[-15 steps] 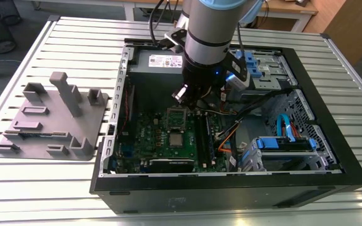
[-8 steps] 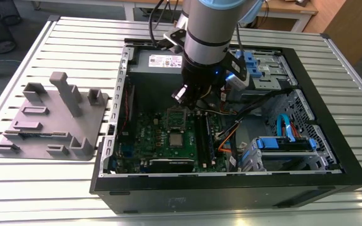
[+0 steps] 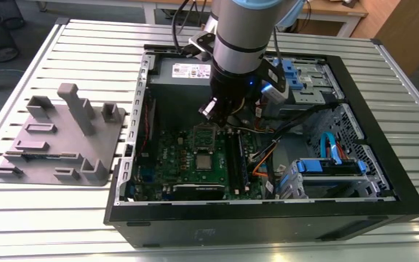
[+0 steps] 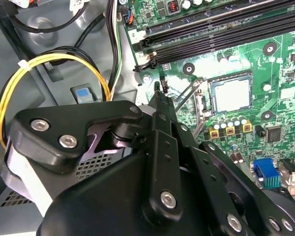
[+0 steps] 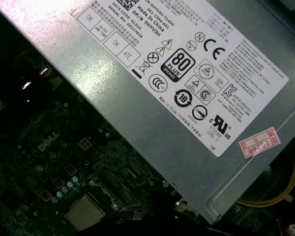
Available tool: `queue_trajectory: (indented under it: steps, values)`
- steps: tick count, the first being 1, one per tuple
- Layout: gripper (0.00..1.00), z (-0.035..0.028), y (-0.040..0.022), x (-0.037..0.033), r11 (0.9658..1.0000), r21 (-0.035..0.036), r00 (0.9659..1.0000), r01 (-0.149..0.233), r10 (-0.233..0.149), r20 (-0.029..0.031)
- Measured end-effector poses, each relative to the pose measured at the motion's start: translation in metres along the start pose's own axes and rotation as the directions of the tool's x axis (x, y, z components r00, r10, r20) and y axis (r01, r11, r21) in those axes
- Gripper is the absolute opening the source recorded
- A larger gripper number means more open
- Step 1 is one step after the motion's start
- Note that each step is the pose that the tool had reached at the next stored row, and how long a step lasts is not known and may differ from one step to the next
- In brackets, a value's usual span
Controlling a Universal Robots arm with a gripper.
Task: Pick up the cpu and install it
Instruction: 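Close the cpu cover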
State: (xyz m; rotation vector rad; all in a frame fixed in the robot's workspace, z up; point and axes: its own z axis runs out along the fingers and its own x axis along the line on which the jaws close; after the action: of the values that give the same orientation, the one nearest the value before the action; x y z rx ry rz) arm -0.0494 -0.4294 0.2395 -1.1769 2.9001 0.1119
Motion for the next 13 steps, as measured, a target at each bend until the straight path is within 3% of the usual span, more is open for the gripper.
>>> queue_trajectory:
  steps: [7, 13]
  values:
    - [0.11, -0.0001, 0.0002, 0.0002, 1.0000, 0.0011, 1.0000, 0.007, -0.007, -0.0019]
    - [0.11, -0.0001, 0.0002, 0.0003, 0.9982, -0.0007, 0.9982, 0.060, -0.060, -0.0054]
